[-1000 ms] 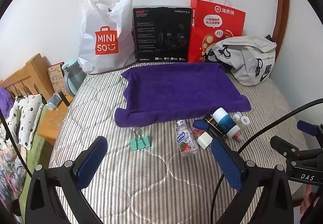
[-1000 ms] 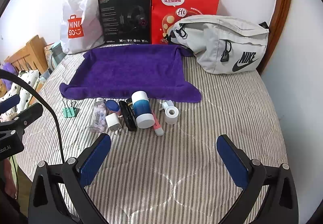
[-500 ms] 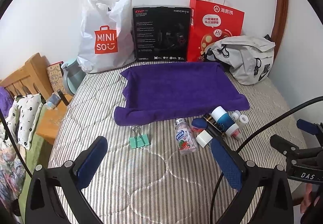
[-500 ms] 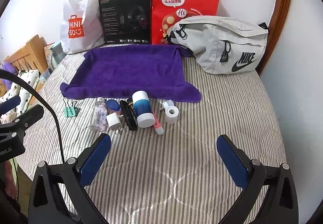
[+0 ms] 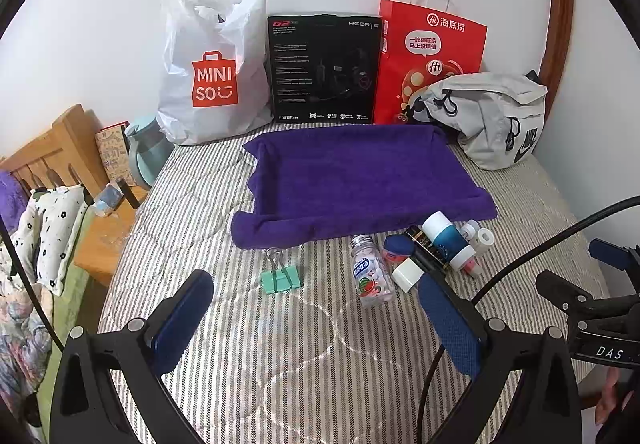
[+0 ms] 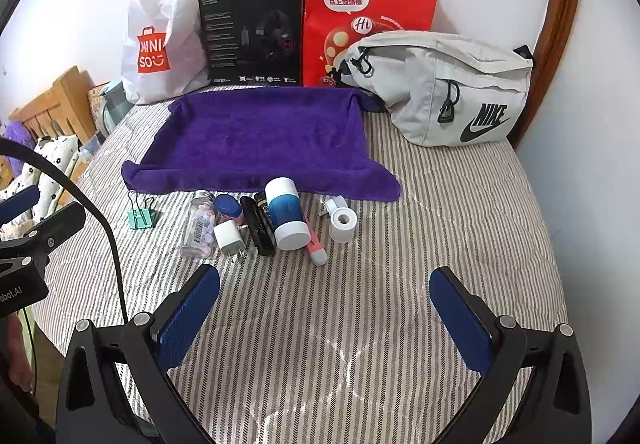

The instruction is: Organize rigid objects

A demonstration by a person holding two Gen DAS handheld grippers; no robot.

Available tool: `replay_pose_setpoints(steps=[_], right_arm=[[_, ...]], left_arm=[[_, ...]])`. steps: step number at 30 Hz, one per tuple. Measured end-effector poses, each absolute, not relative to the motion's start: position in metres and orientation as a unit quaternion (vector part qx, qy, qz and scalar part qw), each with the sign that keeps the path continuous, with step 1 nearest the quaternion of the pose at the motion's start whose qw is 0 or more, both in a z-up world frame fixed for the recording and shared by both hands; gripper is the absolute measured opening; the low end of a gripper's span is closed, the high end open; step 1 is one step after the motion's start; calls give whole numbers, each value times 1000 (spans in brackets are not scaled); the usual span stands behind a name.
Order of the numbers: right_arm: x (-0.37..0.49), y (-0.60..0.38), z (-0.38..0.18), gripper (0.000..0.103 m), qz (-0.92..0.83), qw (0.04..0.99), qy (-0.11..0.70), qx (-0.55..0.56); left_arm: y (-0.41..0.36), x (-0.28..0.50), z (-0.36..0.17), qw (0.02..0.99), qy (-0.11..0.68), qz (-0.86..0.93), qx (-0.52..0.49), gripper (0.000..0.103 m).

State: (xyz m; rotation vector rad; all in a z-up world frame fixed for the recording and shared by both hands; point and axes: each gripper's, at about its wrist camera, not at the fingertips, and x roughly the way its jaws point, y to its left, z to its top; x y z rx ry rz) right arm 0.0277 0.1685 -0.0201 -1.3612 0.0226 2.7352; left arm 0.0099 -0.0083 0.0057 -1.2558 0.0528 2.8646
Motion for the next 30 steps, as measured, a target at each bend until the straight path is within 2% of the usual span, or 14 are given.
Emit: replay_pose_setpoints(steps=[30], right_arm=[[29,168,-21,103,891,47,7,-452]], left_arm=[[-9,9,4,22,28,916,-399,103]])
